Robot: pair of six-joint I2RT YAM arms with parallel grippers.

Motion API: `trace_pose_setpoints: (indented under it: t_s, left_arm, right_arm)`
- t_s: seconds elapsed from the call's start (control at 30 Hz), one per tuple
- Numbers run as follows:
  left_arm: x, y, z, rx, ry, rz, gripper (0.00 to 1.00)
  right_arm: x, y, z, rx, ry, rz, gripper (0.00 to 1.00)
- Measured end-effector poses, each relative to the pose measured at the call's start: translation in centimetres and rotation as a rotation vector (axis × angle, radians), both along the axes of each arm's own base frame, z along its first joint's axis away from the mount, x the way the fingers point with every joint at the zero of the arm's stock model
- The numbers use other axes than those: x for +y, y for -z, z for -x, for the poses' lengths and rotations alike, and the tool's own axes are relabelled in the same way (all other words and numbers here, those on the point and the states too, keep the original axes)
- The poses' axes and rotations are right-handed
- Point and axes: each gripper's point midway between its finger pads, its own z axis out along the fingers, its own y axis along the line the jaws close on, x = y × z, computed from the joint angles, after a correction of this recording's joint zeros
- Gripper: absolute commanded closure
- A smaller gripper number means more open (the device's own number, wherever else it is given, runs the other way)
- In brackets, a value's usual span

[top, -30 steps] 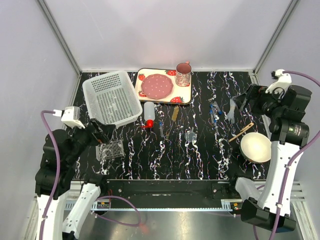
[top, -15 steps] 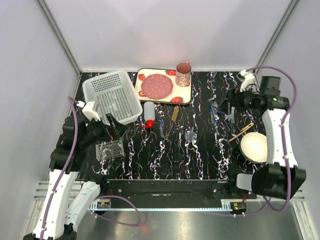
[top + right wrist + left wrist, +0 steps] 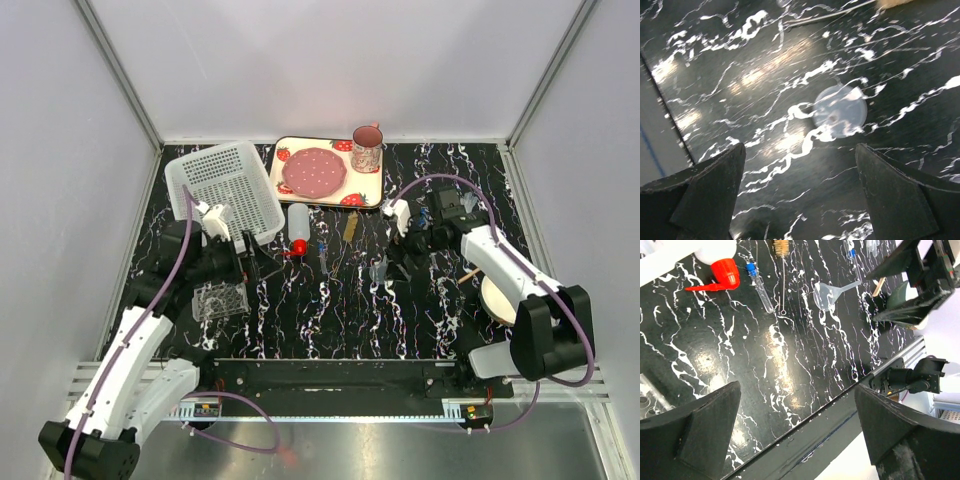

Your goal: Organize the chemistry lab equipment

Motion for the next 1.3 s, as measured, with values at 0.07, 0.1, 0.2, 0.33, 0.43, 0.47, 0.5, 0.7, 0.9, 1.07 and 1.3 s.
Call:
trace_pose_setpoints:
  t_s: [0.07, 0.1, 0.2, 0.33, 0.43, 0.47, 0.5, 0.7, 0.9, 1.07, 1.3]
  left_arm:
    - [-0.6, 0.1, 0.0, 0.003, 0.022, 0.002, 0.01]
    - [-0.9, 0.1, -0.1, 0.003, 0.029, 0.004, 0.01]
    - [-1.6, 0.2, -0.3, 0.010, 0.043, 0.009, 0.01]
    - [-2.2, -0.2, -0.6, 0.000, 0.041, 0.027, 0.01]
    - [-2.5, -0.6, -0.8, -0.012, 0.035, 0.038, 0.01]
    - [-2.5, -0.6, -0.8, -0.013, 0.034, 0.040, 0.01]
    - [-2.5, -0.7, -0.8, -0.013, 0.032, 0.041, 0.01]
    - [-2.7, -0.8, -1.0, -0.022, 0.031, 0.040, 0.01]
    - [-4.8, 0.6, -0.1, -0.009, 0.103, -0.013, 0.01]
    - [-8.7, 1.8, 1.5, -0.059, 0.261, -0.072, 0.01]
    - [-15.2, 1.9, 1.1, -0.196, 0.443, -0.124, 0.01]
  right_arm:
    - [0.1, 0.3, -1.3, -0.037, 0.012, 0.008, 0.08]
    - [0.2, 0.5, -1.9, -0.048, 0.023, 0.013, 0.13]
    - [0.3, 1.1, -3.2, -0.067, 0.046, 0.021, 0.25]
    - [0.8, 2.2, -3.8, -0.054, 0.059, 0.033, 0.35]
    - [1.2, 2.7, -4.0, -0.051, 0.058, 0.040, 0.47]
    - [1.3, 2.7, -4.1, -0.053, 0.056, 0.040, 0.52]
    - [1.4, 2.8, -4.2, -0.061, 0.058, 0.041, 0.55]
    - [1.5, 3.2, -4.3, -0.074, 0.059, 0.051, 0.85]
    - [1.4, 2.7, -4.5, -0.090, 0.091, 0.049, 0.93]
    - [2.0, -0.2, -2.4, -0.053, 0.089, -0.040, 0.92]
    - [3.7, -4.0, 0.3, 0.098, 0.032, -0.307, 0.93]
